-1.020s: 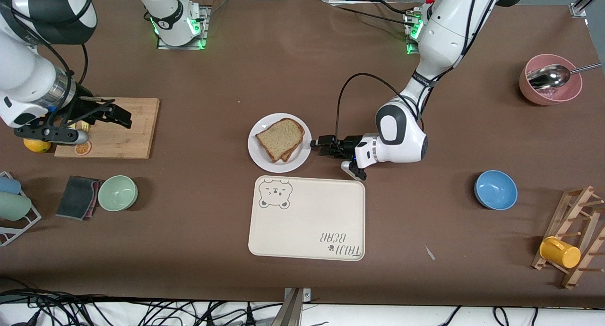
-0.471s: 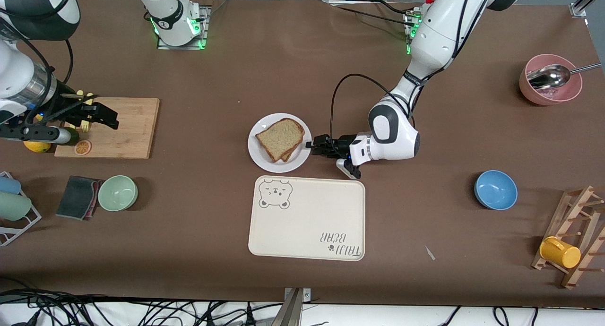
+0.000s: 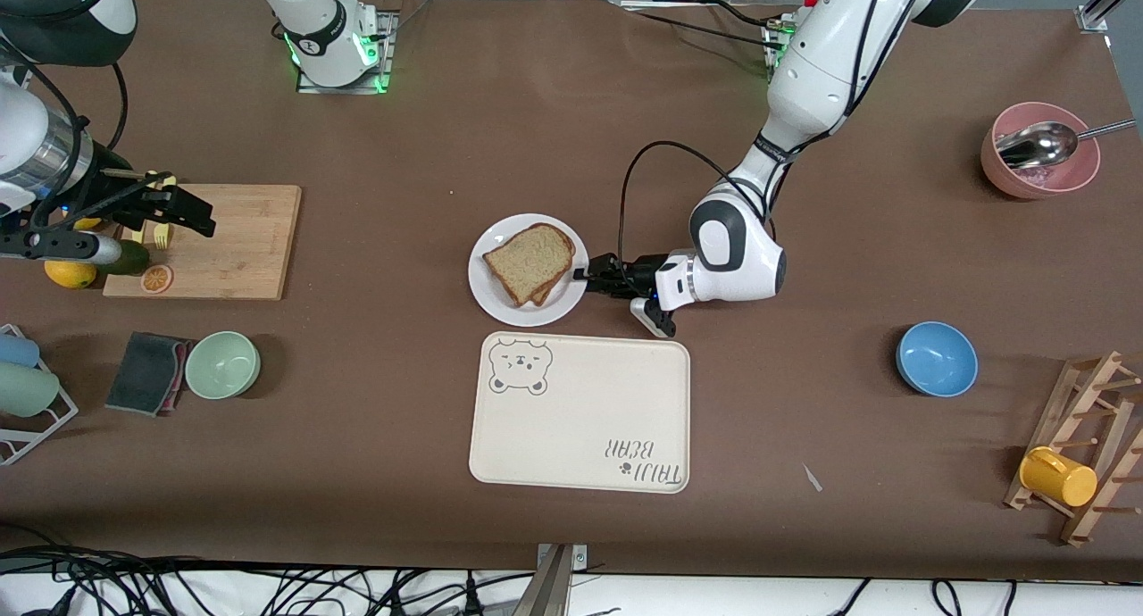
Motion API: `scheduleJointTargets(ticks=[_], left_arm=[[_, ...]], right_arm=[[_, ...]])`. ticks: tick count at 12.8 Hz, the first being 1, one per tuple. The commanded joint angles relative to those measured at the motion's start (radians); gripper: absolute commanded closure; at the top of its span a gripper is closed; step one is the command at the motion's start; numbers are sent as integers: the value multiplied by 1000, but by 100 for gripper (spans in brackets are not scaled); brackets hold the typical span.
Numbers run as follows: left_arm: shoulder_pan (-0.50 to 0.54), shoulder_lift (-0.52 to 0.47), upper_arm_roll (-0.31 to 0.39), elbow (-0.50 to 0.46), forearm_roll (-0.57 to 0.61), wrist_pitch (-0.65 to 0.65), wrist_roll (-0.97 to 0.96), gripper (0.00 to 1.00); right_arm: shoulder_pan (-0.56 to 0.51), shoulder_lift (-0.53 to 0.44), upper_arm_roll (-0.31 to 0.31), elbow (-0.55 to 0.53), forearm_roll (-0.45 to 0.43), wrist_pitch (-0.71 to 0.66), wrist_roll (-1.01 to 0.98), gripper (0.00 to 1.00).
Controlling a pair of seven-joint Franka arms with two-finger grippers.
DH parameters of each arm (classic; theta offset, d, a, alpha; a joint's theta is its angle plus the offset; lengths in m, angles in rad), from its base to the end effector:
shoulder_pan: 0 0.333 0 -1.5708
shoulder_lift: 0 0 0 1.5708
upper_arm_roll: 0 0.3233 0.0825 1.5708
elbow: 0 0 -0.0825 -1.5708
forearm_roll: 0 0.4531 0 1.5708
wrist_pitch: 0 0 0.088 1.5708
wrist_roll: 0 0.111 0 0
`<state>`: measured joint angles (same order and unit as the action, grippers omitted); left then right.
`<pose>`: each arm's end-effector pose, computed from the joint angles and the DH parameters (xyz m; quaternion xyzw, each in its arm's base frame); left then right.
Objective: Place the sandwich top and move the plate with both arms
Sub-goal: 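Close the left gripper on the plate rim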
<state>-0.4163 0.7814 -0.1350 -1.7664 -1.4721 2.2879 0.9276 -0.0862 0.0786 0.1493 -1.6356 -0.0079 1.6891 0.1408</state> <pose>0.5720 -0.3807 0.0650 0.8639 -0.0966 -0.0166 0.4941 0.6518 0.0375 0.5531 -0.9992 0.0385 0.0122 0.0007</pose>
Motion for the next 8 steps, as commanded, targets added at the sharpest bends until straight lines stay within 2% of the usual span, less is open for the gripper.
scheduleJointTargets(ticks=[1,5,6,8], left_arm=[[-22,24,6,24,-36,19,30,67],[-27,45,5,64,-47,42,28,70],[-30,44,5,64,-47,42,28,76],[-32,44,6,62,-39,47,34,89]], right_arm=[[-7,-10,1,94,2,-80,-21,0],[-9,-5,3,109,3,-85,-20,0],[-9,-3,1,115,6,-85,-14,0],[-10,-2,-10,114,80,-86,-20,0]])
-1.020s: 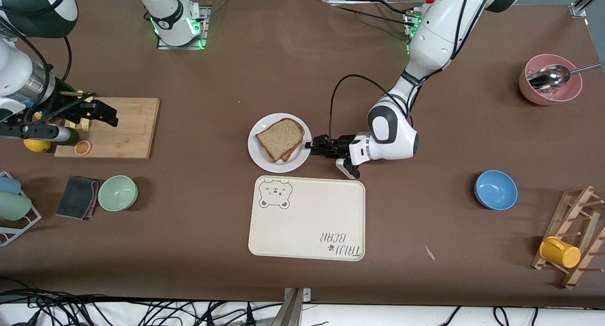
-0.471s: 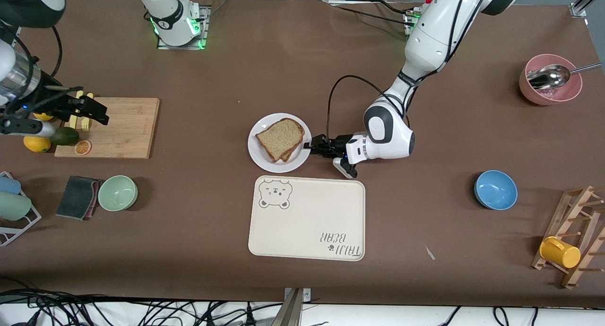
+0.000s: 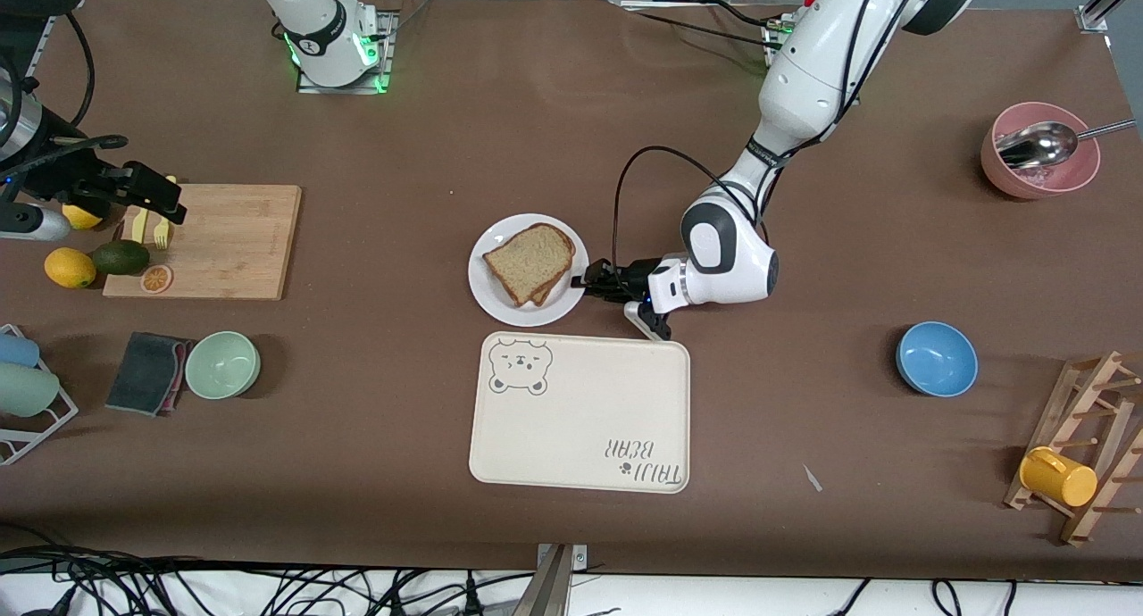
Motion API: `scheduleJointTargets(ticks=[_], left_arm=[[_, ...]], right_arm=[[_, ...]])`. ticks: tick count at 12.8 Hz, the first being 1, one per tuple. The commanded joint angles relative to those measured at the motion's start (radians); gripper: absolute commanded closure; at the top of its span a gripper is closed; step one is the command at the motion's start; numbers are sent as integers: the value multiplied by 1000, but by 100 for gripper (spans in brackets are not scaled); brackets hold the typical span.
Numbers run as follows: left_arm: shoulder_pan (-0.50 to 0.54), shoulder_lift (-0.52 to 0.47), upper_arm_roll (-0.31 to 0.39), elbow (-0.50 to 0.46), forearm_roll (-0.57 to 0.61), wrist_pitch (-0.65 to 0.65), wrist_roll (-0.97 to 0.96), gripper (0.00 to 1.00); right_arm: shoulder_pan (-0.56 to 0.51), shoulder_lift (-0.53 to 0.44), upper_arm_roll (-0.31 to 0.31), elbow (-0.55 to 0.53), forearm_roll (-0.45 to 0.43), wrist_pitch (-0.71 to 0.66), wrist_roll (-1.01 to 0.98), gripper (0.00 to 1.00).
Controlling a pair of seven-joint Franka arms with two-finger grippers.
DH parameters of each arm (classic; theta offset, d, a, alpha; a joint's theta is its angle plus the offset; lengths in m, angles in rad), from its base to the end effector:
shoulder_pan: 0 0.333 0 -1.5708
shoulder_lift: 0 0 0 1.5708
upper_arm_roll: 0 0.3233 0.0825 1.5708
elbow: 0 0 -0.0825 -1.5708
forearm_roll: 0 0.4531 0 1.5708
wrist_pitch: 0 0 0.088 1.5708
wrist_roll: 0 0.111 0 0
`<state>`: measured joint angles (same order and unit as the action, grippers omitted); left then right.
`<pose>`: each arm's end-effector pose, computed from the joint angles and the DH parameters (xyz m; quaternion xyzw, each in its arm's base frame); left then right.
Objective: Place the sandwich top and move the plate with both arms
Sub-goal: 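Slide the plate with the left gripper onto the bear tray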
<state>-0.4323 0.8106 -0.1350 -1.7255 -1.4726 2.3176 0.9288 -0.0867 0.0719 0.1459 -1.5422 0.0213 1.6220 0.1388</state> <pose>0.5778 -0.3911 0.0607 0.8671 -0.1001 -0.0062 0.4879 0.6493 0.0377 0.6026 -0.9990 0.0405 -0.0027 0.0162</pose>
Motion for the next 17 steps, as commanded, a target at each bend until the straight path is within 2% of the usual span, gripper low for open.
scheduleJointTargets(ticks=[1,3,5,17], left_arm=[[-16,16,6,21,-40,25,34,91],[-37,16,6,15,-41,25,34,92],[-45,15,6,14,-40,26,39,100],[6,1,5,20,-41,6,36,100]], right_arm=[[-8,5,-15,20,45,-19,-39,0],[-4,8,-14,23,14,-17,-71,0],[8,12,-6,24,-30,-17,-71,0],[16,20,-9,24,-40,-19,-65,0]])
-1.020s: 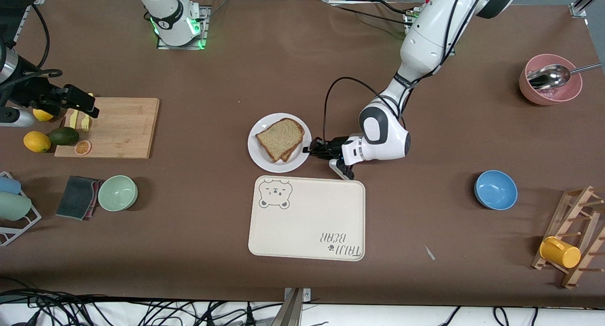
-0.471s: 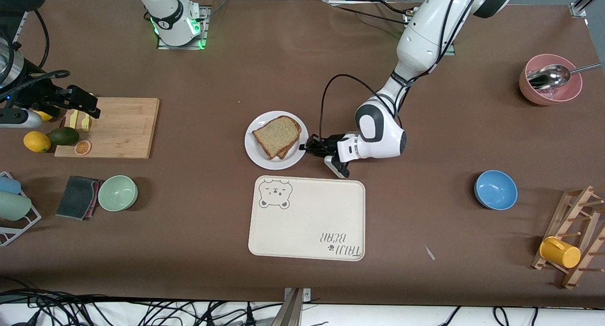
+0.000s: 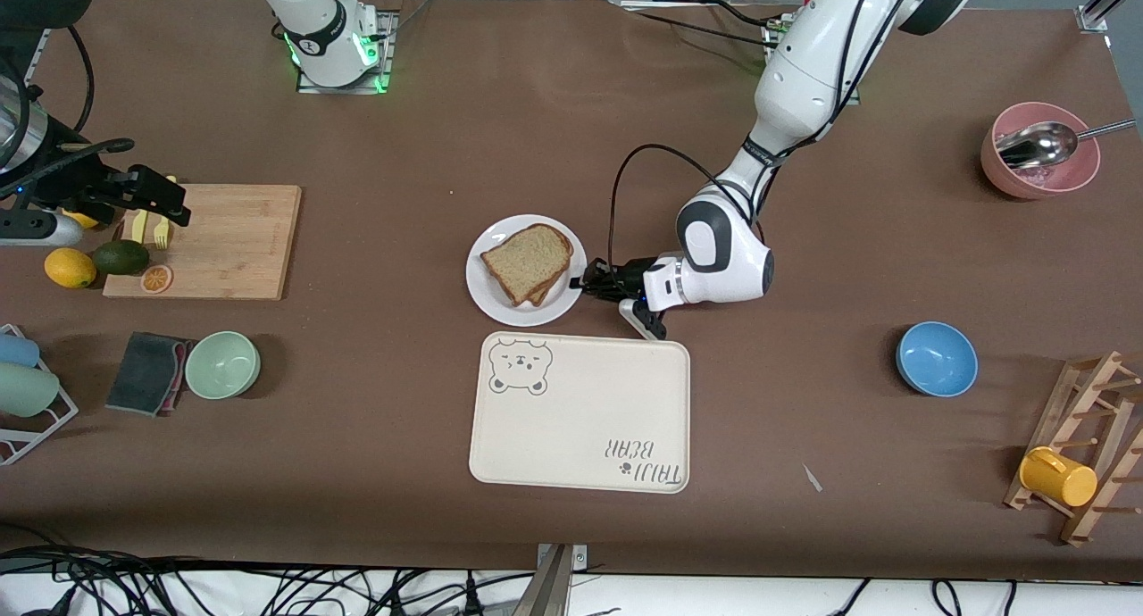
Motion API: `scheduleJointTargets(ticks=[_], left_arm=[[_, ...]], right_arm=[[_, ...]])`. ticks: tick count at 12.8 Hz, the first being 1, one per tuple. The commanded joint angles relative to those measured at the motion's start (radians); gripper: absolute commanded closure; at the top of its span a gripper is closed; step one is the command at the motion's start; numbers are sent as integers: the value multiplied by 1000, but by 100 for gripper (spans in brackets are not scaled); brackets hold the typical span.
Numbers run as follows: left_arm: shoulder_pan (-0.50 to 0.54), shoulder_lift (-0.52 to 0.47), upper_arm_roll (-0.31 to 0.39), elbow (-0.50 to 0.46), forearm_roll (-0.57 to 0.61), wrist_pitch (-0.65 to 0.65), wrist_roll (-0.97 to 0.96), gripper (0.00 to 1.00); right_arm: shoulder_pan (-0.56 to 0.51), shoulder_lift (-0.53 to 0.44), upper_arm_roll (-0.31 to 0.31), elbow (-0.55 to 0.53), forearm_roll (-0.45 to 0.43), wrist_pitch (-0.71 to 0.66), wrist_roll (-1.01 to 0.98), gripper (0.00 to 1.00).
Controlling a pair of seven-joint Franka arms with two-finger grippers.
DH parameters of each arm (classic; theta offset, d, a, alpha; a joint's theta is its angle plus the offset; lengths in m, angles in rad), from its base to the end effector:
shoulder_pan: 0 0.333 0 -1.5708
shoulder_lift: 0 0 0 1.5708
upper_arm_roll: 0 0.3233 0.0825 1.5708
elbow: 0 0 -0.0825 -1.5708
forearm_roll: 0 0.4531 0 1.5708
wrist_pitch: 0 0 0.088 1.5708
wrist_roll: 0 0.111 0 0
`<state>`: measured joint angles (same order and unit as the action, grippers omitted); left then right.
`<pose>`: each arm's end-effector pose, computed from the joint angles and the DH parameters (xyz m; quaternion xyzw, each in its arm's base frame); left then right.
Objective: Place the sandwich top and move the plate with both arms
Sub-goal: 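Slide the plate with the left gripper onto the bear tray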
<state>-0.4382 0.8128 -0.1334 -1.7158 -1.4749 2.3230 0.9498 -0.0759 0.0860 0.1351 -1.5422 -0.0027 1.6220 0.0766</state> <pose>0.5799 -0.3946 0.0629 0.8660 -0.1107 0.0029 0.4875 0.6532 0.0351 0.5933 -0.9999 0.0089 0.0030 0.0042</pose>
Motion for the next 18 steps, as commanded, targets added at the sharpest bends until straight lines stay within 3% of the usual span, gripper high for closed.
scheduleJointTargets(ticks=[1,10,15,18], left_arm=[[24,-7,3,10,-33,-26,3,100],[104,-75,3,15,-28,-123,-114,100],[223,-61,6,107,-28,-165,-164,100],[248,-2,12,183,-24,-166,-196,100]], right_arm=[[5,6,1,24,-17,-19,-1,0],[7,6,3,24,-31,-17,8,0],[5,6,3,20,-28,-19,9,0],[2,6,-2,19,-25,-19,6,0]])
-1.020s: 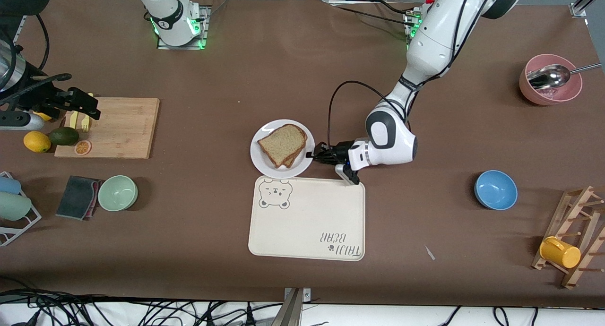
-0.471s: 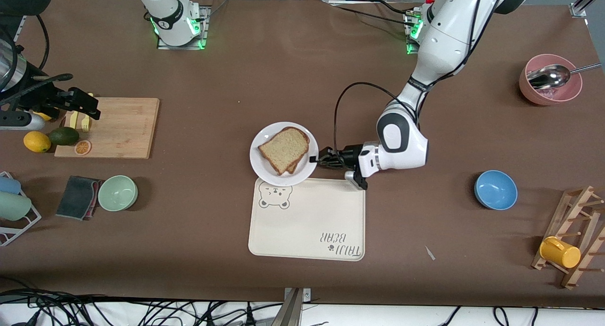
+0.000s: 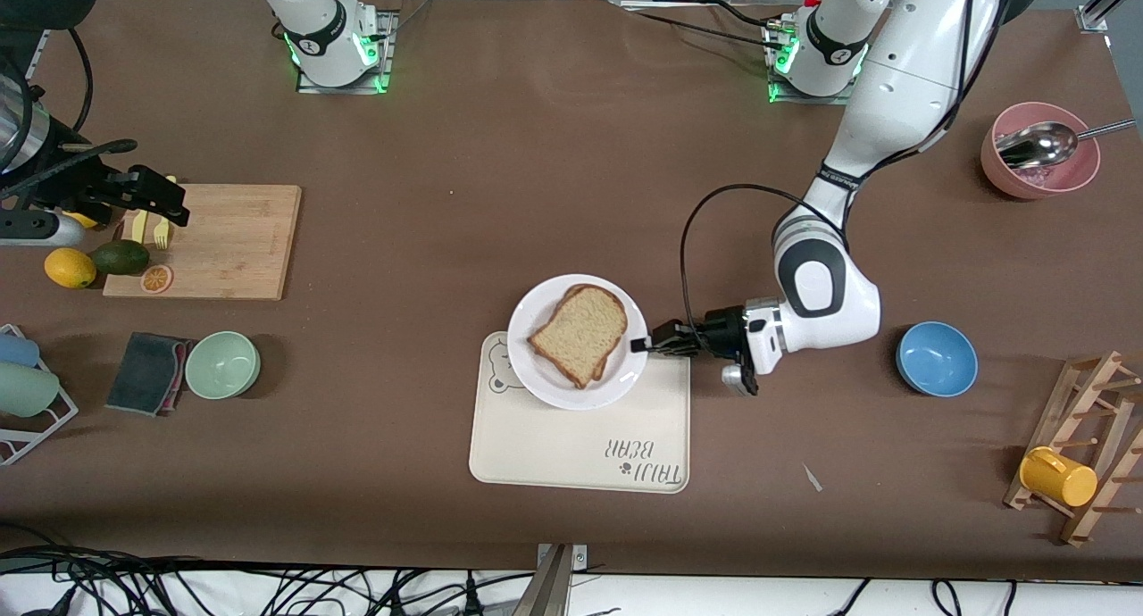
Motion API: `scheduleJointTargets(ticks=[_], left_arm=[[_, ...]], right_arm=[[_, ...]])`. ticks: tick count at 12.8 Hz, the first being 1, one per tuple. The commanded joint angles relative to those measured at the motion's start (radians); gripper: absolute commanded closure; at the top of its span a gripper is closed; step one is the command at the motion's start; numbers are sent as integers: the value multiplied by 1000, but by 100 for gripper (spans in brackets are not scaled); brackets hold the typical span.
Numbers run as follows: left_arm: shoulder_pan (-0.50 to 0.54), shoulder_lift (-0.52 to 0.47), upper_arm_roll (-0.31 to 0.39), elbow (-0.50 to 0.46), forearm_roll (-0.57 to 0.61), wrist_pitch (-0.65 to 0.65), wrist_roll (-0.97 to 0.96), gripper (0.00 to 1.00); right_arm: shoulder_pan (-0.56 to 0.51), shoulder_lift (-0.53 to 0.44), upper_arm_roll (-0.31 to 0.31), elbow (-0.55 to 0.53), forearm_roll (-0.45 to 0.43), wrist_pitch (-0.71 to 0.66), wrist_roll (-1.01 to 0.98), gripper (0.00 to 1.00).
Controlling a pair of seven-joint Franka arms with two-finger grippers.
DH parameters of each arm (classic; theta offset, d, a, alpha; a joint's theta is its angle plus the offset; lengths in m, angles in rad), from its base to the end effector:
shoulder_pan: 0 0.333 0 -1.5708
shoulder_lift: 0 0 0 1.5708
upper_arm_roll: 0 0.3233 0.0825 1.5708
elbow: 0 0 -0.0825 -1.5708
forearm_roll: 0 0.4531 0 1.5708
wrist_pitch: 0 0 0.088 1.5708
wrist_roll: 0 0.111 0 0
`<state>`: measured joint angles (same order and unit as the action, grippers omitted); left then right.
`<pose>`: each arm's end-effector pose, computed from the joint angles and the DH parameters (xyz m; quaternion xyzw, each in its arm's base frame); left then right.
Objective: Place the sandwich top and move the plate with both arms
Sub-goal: 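Slide the plate with the left gripper onto the bear tray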
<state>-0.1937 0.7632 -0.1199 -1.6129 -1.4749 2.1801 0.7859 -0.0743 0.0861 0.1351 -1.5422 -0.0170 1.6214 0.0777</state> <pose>0.7036 -0.2611 0.1462 0.8356 0.0092 0.0492 0.5470 0.6532 0.0346 0.5932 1.0000 -0.0082 -0.0029 0.0029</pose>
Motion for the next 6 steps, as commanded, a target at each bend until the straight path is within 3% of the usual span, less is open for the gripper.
scheduleJointTargets(ticks=[1,6], left_arm=[[3,74,3,118,-18,-23,-52,100],[0,191,55,277,48,-19,-109,100]], right_arm=[[2,4,0,19,-15,-18,7,0],[1,6,-3,17,-5,-18,-6,0]])
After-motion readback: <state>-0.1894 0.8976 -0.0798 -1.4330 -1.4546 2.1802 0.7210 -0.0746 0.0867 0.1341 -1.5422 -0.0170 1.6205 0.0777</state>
